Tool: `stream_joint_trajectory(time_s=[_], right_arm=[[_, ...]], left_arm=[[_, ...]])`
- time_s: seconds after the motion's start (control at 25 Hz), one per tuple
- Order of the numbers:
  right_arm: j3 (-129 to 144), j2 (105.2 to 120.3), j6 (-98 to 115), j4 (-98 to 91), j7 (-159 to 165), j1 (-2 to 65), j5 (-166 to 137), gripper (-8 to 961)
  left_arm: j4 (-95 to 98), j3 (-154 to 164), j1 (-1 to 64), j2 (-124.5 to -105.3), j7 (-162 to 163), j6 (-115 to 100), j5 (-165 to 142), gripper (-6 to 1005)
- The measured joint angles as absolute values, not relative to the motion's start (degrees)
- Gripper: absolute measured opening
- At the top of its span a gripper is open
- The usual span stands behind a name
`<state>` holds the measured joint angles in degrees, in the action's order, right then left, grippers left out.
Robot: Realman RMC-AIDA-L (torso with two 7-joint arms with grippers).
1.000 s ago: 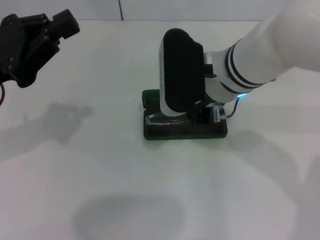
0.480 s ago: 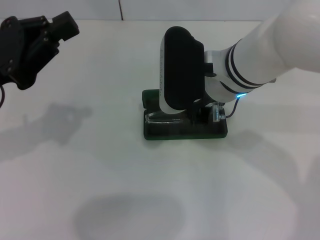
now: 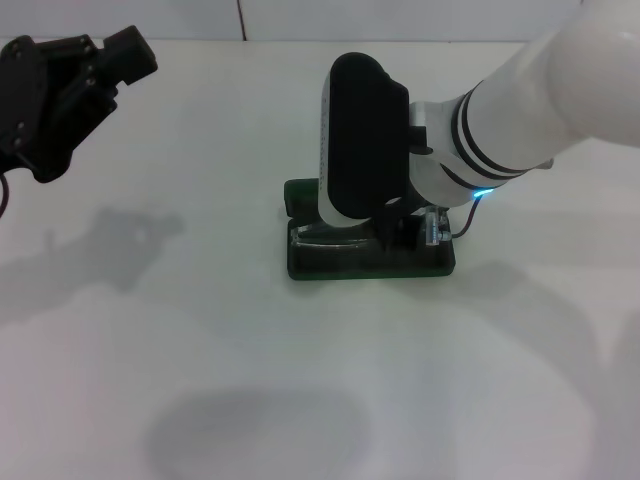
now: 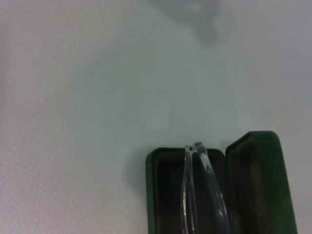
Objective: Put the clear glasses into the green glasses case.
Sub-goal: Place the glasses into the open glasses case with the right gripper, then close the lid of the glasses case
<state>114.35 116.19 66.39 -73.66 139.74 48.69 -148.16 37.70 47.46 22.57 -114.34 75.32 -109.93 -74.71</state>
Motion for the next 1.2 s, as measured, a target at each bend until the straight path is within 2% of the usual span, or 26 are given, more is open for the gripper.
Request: stream_joint_trajectory(time_s=[0.76, 1.2], right_arm=[[114.8, 116.19, 67.1, -75.2, 140.0, 48.3, -148.3, 177], [116.7, 116.19, 68.0, -80.8, 139.6, 43.9, -148.3, 178]], left_arm=[[37.7, 47.5, 22.6, -114.34, 75.3, -109.9, -74.7, 45], [37.7, 47.5, 22.3, -114.34, 75.8, -109.9, -74.2, 45]])
